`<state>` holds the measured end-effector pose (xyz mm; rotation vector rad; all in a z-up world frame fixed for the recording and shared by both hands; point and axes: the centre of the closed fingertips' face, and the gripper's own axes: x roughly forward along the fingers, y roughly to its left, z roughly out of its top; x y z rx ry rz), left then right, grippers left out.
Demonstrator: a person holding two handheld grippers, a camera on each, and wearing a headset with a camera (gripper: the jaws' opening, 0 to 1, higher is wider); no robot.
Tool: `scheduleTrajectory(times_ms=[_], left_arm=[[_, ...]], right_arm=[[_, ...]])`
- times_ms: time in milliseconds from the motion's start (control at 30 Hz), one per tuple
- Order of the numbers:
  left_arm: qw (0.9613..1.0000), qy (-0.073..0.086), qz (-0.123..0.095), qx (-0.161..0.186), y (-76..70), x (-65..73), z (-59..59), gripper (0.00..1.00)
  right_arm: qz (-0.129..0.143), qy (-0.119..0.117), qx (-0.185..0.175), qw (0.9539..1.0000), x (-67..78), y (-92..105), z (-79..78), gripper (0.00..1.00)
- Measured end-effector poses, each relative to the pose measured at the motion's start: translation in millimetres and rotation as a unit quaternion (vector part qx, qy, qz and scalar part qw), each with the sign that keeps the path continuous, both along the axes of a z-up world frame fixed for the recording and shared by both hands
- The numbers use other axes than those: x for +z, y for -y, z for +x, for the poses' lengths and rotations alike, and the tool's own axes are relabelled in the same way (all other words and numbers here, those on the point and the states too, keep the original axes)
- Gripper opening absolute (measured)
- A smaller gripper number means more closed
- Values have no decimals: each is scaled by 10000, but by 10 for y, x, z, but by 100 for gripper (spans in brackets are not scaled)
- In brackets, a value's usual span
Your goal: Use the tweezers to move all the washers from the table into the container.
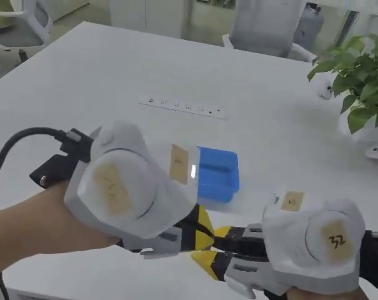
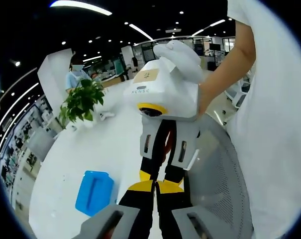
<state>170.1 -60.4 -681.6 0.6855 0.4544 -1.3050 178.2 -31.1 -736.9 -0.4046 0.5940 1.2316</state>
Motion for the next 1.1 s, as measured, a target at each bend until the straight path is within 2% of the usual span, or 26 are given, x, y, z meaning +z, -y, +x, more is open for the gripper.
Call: scheduleTrajectory(times_ms=[267,367,400,433,500,567,633,667,700,733,767,800,867,900,933,967,1000,1033,1067,1100], left_arm=[[9999,64,24,-99,20,75,-50,0],[9998,173,-25,-39,15,90,-17,0],[9996,259,-79,79,9,90,27,0],[9996,239,-108,109,9,81,31,0],[9989,191,-267,330,16,91,68,0],[9965,255,-542,588,15,139,131,3],[9909,60,-882,1011,-10,170,183,12],[9860,-19,-1106,1250,-39,192,223,16],[9827,-20,-1238,1377,-68,208,251,18],[9767,37,-1405,1624,-126,230,307,23],[9720,76,-1487,1819,-182,237,338,27],[9666,41,-1553,2041,-257,228,357,31],[9545,66,-1729,2430,-375,233,401,38],[9460,53,-1838,2669,-457,223,410,45],[9404,-40,-1872,2838,-516,190,398,50],[9319,-122,-1916,3076,-601,147,390,55],[9266,-99,-1941,3219,-662,122,392,62],[9183,-61,-1979,3428,-757,80,393,67],[9154,-71,-1978,3505,-788,61,390,72],[9065,-144,-1939,3747,-882,-10,372,78]], right_arm=[[19,117,34,9999,51,-5,-24,6],[1,104,49,9999,60,-7,-36,5],[16,44,24,10000,58,-10,-45,5],[31,-2,-5,10000,54,-10,-47,5],[49,-135,-124,9998,37,-3,-39,4],[43,-159,-154,9997,27,2,-31,4],[32,-168,-227,9996,16,10,-9,4],[52,-183,-278,9994,14,11,11,4],[74,-207,-313,9993,13,10,24,3],[85,-231,-357,9991,10,12,43,3],[80,-229,-393,9989,7,16,58,3],[92,-199,-449,9987,9,21,84,3],[134,-207,-534,9983,8,25,129,3],[153,-215,-588,9979,2,29,160,3],[171,-196,-637,9976,0,32,189,3],[194,-172,-703,9972,-2,38,230,3],[214,-168,-736,9969,-2,40,255,3],[284,-183,-779,9964,5,36,291,4],[334,-183,-822,9959,11,33,319,4],[369,-155,-859,9955,16,31,348,4]])
